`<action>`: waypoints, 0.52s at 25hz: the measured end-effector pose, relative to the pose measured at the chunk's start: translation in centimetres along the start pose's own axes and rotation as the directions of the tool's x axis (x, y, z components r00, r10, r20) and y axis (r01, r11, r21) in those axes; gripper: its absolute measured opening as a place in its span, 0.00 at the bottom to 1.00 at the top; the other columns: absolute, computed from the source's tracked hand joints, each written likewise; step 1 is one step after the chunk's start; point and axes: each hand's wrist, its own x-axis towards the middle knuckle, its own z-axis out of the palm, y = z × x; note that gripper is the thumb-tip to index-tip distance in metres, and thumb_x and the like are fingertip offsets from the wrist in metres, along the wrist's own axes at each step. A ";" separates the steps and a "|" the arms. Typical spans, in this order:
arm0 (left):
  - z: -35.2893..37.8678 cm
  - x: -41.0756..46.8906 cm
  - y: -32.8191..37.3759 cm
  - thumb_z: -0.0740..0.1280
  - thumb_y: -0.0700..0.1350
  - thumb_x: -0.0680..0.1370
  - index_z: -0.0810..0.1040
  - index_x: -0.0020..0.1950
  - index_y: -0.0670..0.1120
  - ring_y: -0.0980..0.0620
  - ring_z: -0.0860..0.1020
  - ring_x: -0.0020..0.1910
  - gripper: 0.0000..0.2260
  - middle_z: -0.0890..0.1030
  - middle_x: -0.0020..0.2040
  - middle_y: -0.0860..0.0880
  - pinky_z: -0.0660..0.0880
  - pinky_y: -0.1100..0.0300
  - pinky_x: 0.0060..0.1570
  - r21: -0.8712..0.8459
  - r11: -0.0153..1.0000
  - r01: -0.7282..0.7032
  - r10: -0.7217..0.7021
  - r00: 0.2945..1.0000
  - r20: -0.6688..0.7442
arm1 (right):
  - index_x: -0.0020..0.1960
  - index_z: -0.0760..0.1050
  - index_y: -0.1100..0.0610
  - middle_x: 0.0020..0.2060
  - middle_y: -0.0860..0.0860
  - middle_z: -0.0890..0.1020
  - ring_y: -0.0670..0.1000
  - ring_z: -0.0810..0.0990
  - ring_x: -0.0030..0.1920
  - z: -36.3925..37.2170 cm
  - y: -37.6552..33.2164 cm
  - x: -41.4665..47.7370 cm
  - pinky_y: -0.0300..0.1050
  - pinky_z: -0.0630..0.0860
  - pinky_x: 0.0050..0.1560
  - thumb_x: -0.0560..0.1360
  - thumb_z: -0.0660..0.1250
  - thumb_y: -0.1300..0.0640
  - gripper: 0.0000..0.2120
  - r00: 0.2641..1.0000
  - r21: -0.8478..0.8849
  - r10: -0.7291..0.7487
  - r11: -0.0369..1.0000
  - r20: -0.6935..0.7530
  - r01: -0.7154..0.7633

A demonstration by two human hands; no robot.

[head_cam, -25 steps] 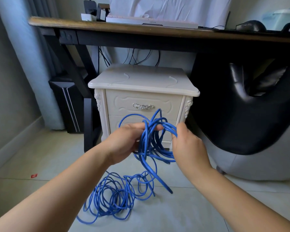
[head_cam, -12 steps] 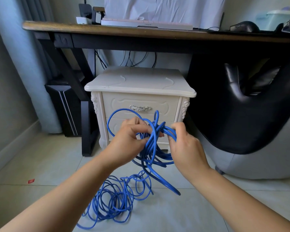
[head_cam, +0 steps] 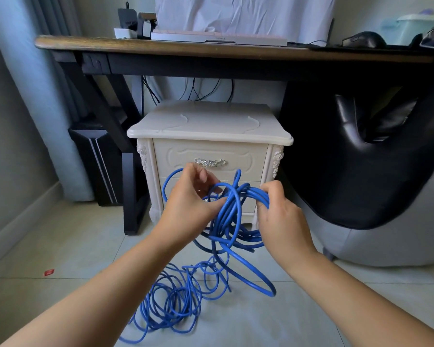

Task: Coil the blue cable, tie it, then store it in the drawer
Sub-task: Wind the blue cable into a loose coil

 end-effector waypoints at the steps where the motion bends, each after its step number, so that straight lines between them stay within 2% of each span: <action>1: -0.3 0.2 -0.2 0.71 0.38 0.71 0.69 0.45 0.45 0.52 0.75 0.38 0.11 0.77 0.39 0.48 0.74 0.58 0.44 -0.002 0.999 0.038 -0.038 0.998 0.040 | 0.56 0.68 0.59 0.36 0.52 0.74 0.64 0.76 0.40 0.0 -0.1 0.0 0.59 0.74 0.41 0.80 0.58 0.64 0.06 1.000 0.016 0.021 1.000 0.009 -0.021; 3: -0.7 0.5 -0.1 0.63 0.44 0.71 0.74 0.43 0.43 0.52 0.74 0.36 0.05 0.77 0.36 0.49 0.72 0.57 0.42 0.003 0.993 0.122 -0.121 0.979 0.163 | 0.56 0.68 0.59 0.36 0.53 0.74 0.64 0.76 0.41 0.0 -0.3 0.0 0.58 0.74 0.41 0.80 0.58 0.63 0.05 0.999 0.024 0.040 0.999 0.018 -0.040; 5: -0.9 0.8 -0.3 0.59 0.45 0.73 0.78 0.39 0.42 0.52 0.74 0.32 0.10 0.78 0.33 0.47 0.72 0.59 0.38 -0.101 0.956 0.276 -0.252 0.946 0.204 | 0.56 0.68 0.58 0.36 0.54 0.75 0.64 0.76 0.41 0.1 -0.3 0.0 0.57 0.73 0.40 0.80 0.58 0.62 0.05 0.999 0.018 0.047 0.999 0.014 -0.047; 7: -1.5 1.0 -0.5 0.57 0.40 0.79 0.79 0.39 0.42 0.53 0.75 0.28 0.13 0.79 0.32 0.46 0.72 0.62 0.32 -0.112 0.917 0.382 -0.341 0.899 0.273 | 0.56 0.68 0.58 0.36 0.55 0.75 0.65 0.77 0.42 -0.2 -0.3 0.2 0.56 0.73 0.40 0.81 0.58 0.62 0.05 0.998 0.012 0.063 0.998 0.002 -0.063; 10: -2.6 1.5 -1.2 0.63 0.33 0.78 0.79 0.51 0.39 0.52 0.79 0.32 0.06 0.81 0.41 0.41 0.76 0.65 0.31 -0.075 0.857 0.509 -0.398 0.748 0.532 | 0.57 0.69 0.61 0.36 0.59 0.77 0.66 0.77 0.40 -0.8 0.0 0.8 0.58 0.73 0.39 0.80 0.57 0.63 0.07 0.996 -0.009 0.081 0.997 -0.041 -0.081; 11: -2.6 1.4 -1.6 0.66 0.33 0.76 0.79 0.54 0.40 0.52 0.80 0.33 0.09 0.81 0.43 0.42 0.78 0.65 0.32 -0.101 0.818 0.566 -0.409 0.696 0.590 | 0.56 0.68 0.62 0.36 0.60 0.78 0.66 0.77 0.39 -1.0 0.0 0.9 0.58 0.74 0.38 0.80 0.57 0.63 0.07 0.995 -0.011 0.078 0.997 -0.064 -0.079; 12: -2.3 1.1 -1.8 0.67 0.34 0.74 0.80 0.53 0.41 0.53 0.81 0.32 0.09 0.82 0.43 0.42 0.77 0.66 0.30 -0.101 0.796 0.597 -0.421 0.666 0.616 | 0.56 0.68 0.62 0.35 0.61 0.78 0.65 0.77 0.38 -1.0 0.0 1.0 0.58 0.74 0.37 0.80 0.57 0.63 0.06 0.994 -0.012 0.069 0.997 -0.082 -0.070; 13: -1.5 0.8 -1.9 0.68 0.36 0.74 0.82 0.49 0.43 0.54 0.79 0.29 0.06 0.82 0.40 0.42 0.75 0.67 0.27 -0.068 0.808 0.585 -0.434 0.670 0.603 | 0.56 0.68 0.62 0.35 0.61 0.77 0.65 0.77 0.37 -1.0 0.0 1.1 0.58 0.74 0.36 0.80 0.57 0.63 0.06 0.994 -0.013 0.058 0.998 -0.091 -0.059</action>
